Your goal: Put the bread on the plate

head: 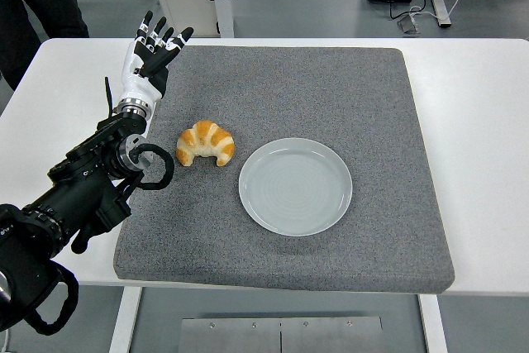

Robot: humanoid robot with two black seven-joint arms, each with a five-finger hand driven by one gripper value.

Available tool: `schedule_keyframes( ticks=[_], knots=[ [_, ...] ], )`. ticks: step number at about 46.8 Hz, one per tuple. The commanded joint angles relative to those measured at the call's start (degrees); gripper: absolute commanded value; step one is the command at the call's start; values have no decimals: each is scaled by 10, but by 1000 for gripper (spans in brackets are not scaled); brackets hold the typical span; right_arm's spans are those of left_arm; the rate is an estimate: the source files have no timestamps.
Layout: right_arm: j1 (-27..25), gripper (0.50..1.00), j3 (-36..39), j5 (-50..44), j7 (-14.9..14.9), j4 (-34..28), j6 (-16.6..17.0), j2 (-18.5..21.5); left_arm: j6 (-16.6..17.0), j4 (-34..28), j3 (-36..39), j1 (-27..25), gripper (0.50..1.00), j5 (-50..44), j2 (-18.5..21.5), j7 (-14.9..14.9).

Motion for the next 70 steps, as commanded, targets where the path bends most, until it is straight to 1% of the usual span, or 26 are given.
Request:
schedule_keyframes(
  ticks=[1,32,35,39,45,50,53,59,63,65,70],
  knots=[
    [0,1000,0,0,0,0,0,0,0,0,-1,0,969,0,0,0],
    [0,1000,0,0,0,0,0,0,3,-1,-10,-3,969,-10,0,-1],
    [0,1000,0,1,0,0,1,0,-2,-4,-10,-1,971,-10,0,-1],
    [0,1000,0,0,0,0,1,0,-16,-15,-10,1,971,-11,4,-1],
    [0,1000,0,0,0,0,1,0,-38,-20,-8,1,971,-11,21,-1],
    [0,1000,0,0,0,0,0,0,-39,-20,-2,1,971,-10,24,-1],
    [0,1000,0,0,0,0,0,0,-48,-22,1,2,971,-9,29,0],
    [0,1000,0,0,0,0,0,0,-110,-27,1,10,971,-10,61,2],
    [0,1000,0,0,0,0,0,0,-138,-27,2,11,971,-9,74,2],
    [0,1000,1,0,0,0,1,0,-140,-27,6,10,971,-9,76,4],
    [0,1000,0,0,0,0,0,0,-132,-28,40,2,971,-8,80,8]
  ],
)
